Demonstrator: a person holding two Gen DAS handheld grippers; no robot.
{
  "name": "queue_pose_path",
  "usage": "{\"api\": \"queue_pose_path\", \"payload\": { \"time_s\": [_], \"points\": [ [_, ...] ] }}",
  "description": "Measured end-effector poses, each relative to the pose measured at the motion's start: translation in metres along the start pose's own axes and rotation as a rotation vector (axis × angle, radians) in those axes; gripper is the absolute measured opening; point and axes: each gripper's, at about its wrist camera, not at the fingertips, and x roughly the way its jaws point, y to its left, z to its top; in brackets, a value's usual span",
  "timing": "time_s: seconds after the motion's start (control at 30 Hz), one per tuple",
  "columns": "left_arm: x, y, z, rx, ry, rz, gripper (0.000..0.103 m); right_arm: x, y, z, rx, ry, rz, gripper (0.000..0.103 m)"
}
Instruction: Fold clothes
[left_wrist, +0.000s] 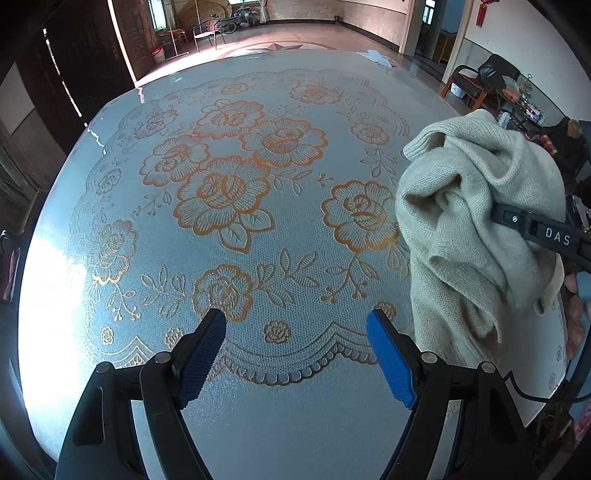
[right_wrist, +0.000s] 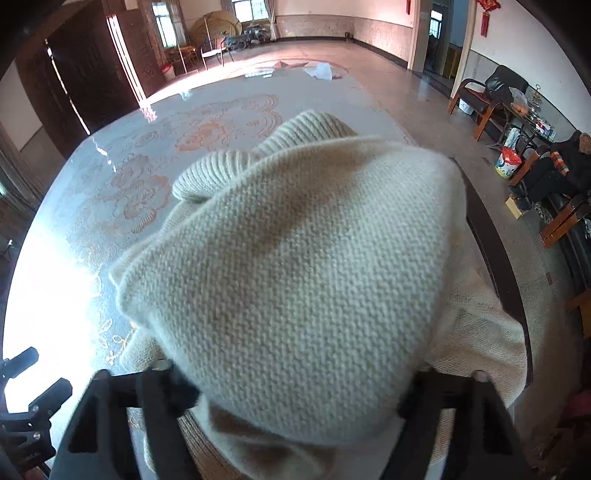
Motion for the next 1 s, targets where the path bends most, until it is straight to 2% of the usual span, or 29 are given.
{"api": "queue_pose_path", "payload": {
  "time_s": [0.03,0.07,0.17,0.3,0.43,0.53,0.67,0.83,1.0],
  "points": [
    [0.000,0.003,-0.001,-0.008,0.000,0.002,0.080,-0.007,-0.002,-0.001,0.015,-0.029,0.011,0.039],
    [0.000,0.006,-0.002,-0.016,0.002,0.003,0.080,-0.014,-0.003,-0.002,0.028,-0.059,0.021,0.033],
    [0.003,0.016,-0.007,-0.043,0.013,0.016,0.080,-0.038,-0.002,-0.006,0.027,-0.140,0.044,0.027],
    [0.006,0.031,-0.018,-0.080,0.031,0.030,0.080,-0.081,-0.001,0.002,0.046,-0.245,0.151,0.023],
    [0.007,0.051,-0.027,-0.123,0.035,0.043,0.080,-0.150,0.010,0.037,0.046,-0.401,0.233,0.019],
    [0.003,0.067,-0.030,-0.155,0.027,0.050,0.080,-0.206,0.028,0.071,0.012,-0.511,0.329,0.017],
    [-0.008,0.092,-0.032,-0.201,-0.003,0.061,0.080,-0.273,0.070,0.110,-0.080,-0.627,0.423,0.015],
    [-0.028,0.136,-0.032,-0.290,-0.062,0.091,0.080,-0.332,0.143,0.156,-0.187,-0.662,0.567,0.015],
    [-0.056,0.192,-0.028,-0.395,-0.123,0.133,0.080,-0.401,0.225,0.174,-0.309,-0.722,0.743,0.015]
  ]
}}
